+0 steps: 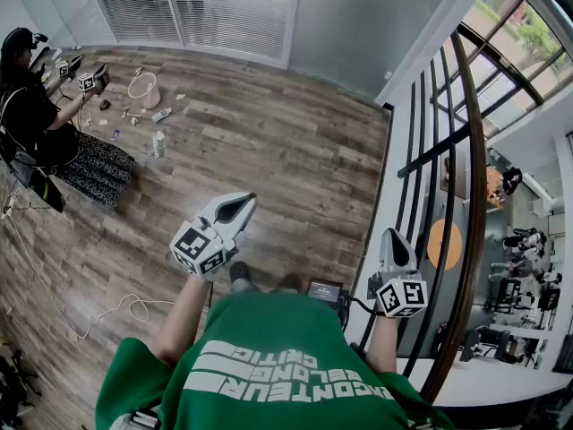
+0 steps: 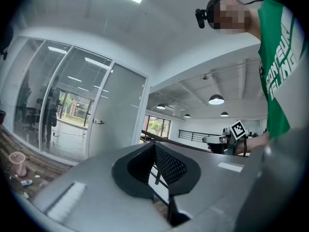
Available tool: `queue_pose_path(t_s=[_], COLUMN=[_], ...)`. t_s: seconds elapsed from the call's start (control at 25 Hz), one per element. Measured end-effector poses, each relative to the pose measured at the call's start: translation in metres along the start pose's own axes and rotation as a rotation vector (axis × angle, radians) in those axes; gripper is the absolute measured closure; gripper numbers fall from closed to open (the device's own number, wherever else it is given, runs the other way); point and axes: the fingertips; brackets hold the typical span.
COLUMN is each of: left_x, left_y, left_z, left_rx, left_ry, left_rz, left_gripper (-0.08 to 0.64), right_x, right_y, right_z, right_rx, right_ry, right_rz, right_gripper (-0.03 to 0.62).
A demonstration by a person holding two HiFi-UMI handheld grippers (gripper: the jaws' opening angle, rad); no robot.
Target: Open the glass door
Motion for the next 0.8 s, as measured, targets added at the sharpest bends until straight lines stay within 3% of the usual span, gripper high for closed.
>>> queue_pose_path(t_s=[0.52, 0.8], left_x=[-0.004, -0.002], left_y=[-0.009, 0.007], left_z=[-0.014, -0.003], left_rx=[0.009, 0.018], left_ry=[-0.002, -0.014], left_rz=[0.009, 0.013], left_gripper=[0.545, 0.543], right_x=[-0.002, 0.006], right_y=[-0.013, 0.009], right_z=[-0.002, -0.016], right_rx=[0.015, 0.042], right_ry=[0.019, 0.031], right_rz=[0.015, 0.03], right_gripper=[0.598, 0.598])
Point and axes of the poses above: the fingertips, and each gripper's own axes: z backward along the fingers, y to its left, x out of its top, and after that the axes turned 3 degrees about y, right-handed
